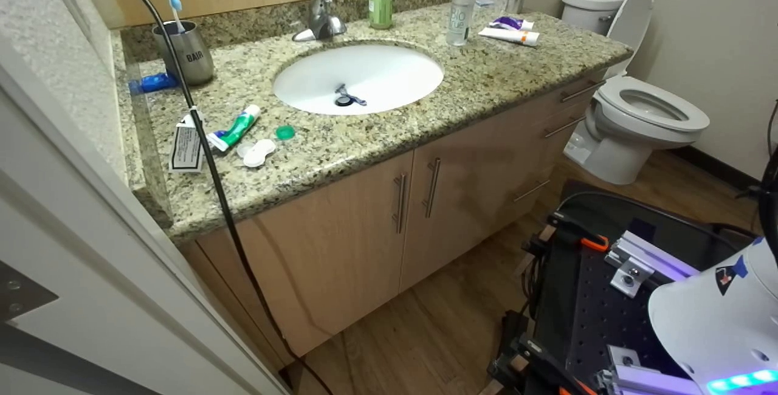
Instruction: Move the clear bottle to the left side of the counter
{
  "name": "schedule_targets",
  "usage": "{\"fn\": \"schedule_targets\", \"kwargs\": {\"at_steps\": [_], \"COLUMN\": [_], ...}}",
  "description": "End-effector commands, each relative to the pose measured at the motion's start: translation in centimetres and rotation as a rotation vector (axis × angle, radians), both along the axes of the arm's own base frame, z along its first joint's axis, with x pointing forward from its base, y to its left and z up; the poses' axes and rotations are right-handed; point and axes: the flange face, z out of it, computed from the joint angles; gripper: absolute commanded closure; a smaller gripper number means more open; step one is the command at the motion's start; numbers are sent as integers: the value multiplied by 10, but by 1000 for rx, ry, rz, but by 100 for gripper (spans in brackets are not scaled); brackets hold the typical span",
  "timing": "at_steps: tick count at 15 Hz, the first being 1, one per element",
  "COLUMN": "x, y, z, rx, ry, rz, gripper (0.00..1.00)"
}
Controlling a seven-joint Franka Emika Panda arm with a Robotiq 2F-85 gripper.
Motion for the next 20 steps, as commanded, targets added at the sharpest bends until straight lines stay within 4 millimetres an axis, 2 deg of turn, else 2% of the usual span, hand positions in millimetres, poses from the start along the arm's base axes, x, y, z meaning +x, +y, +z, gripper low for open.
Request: {"fn": "schedule_targets", "kwargs": {"at_steps": [1, 4, 5, 7, 10, 11, 12, 15, 16, 17, 20], "x": [2, -2, -7, -9, -3, -3, -5, -5, -4, 1, 15], "y": [-36, -59, -45, -50, -43, -48, -41, -41, -36, -31, -27], "z": [-18, -30, -25, -30, -35, -38, -35, -35, -26, -26, -58], "rx": [51, 47, 51, 50, 136, 131, 102, 101, 64, 26, 6], "ry": [-94, -135, -98, -95, -88, -90, -85, -85, -122, -133, -47], "rz": [-95, -151, -118, -127, -140, -149, -131, -131, -95, -76, -88], "gripper": [0, 0, 0, 0, 0, 0, 0, 0, 0, 0, 0]}}
